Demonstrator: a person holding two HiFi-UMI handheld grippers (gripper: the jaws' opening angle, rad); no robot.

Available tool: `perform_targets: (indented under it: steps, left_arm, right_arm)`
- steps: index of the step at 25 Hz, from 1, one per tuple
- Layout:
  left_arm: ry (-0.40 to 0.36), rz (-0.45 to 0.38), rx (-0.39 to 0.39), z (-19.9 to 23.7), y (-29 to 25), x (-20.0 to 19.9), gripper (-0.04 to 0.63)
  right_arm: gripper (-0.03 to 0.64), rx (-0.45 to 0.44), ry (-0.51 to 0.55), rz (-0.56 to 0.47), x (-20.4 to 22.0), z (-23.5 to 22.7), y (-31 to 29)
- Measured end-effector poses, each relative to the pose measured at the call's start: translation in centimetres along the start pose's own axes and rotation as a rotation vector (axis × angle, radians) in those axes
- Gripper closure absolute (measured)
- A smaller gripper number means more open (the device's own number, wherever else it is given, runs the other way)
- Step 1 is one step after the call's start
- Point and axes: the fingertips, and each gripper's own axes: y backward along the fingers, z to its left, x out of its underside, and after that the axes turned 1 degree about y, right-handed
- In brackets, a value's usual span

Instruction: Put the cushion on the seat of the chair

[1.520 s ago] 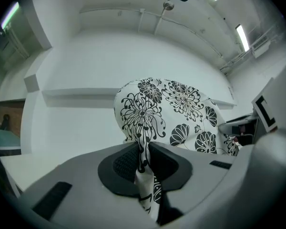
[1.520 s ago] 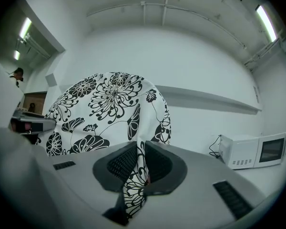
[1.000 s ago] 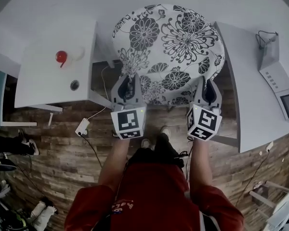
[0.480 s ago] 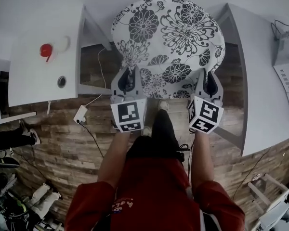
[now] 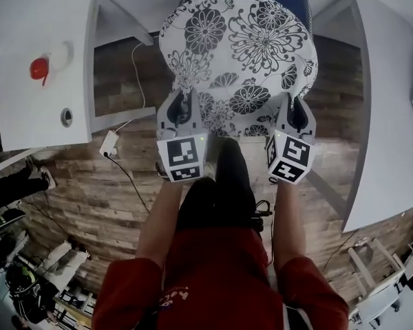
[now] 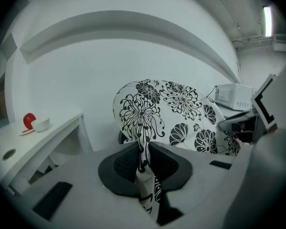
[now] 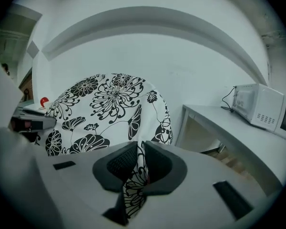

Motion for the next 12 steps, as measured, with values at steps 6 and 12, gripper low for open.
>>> perform_targets:
  steps: [6,12]
  left_arm:
    - [0.029,0.076,0.009,0.20,0.02,-0.13,0.540]
    - [0.037,0.133,0.022,0.00,-0.12,0.26,0.540]
  right_arm:
    - [0.558,-0.007,0.017,0.085,-0.53,0.16,0.41]
    - [0.558,-0.011,0.036,0.136,-0.59,0.01,0.71]
